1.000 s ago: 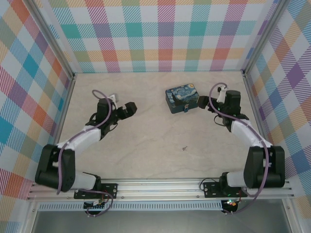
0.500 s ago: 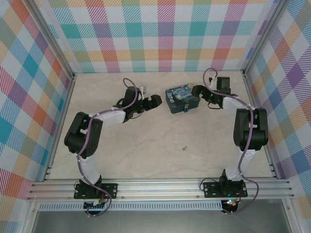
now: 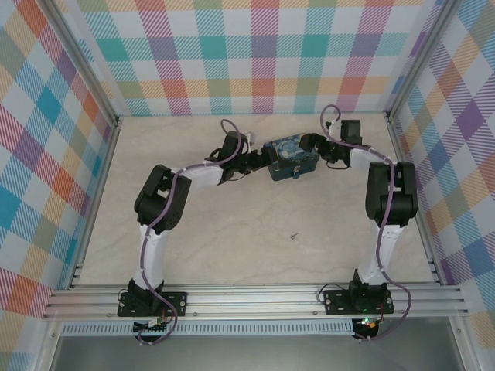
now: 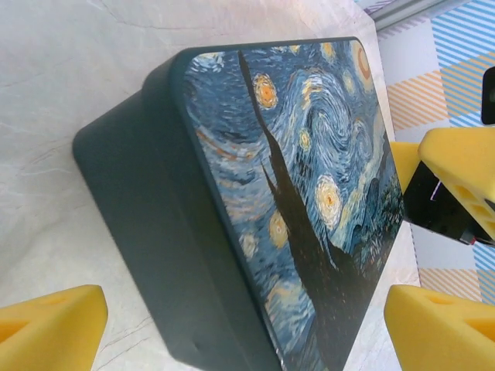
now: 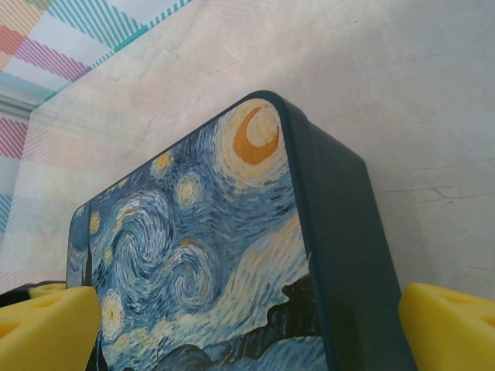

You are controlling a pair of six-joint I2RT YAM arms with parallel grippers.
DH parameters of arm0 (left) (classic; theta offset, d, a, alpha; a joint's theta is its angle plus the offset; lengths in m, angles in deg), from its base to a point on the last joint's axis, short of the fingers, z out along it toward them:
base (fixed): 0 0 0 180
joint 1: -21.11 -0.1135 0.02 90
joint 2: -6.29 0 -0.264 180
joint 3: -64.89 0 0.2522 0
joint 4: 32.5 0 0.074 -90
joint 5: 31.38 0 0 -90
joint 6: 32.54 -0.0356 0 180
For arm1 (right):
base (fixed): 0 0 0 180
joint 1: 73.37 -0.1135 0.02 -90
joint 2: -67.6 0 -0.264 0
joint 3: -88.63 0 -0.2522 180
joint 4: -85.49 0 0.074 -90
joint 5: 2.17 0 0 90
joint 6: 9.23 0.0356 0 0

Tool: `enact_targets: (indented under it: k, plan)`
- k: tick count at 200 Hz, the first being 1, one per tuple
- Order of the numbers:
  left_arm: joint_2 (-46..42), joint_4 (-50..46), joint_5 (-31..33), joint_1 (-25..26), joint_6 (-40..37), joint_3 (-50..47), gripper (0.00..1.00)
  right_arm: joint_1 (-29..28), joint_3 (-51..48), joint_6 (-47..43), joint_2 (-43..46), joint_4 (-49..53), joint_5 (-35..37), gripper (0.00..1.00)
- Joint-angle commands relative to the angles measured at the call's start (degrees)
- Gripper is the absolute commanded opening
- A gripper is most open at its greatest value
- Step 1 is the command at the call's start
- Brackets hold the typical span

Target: Unlock the padlock with the key

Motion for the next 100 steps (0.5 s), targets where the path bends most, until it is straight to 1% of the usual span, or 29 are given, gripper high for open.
enact_targets:
  k: [1,49,100]
  plan:
    - [1.8,-2.7,-1.0,0.3,0.4,3.8,0.92,0.0,1.8,-0.9,-0.6,1.5,-3.9,0.97]
    - [2.4,-3.8,-1.0,0.3,-0.6,5.1,0.92,-1.5,0.0,-1.4,0.9,1.6,-7.1,0.95]
    - [-1.6,-4.7,0.0,0.3,-3.5,1.0,0.92,-5.0,-7.3,-1.6,6.5,0.1,-8.1,0.95]
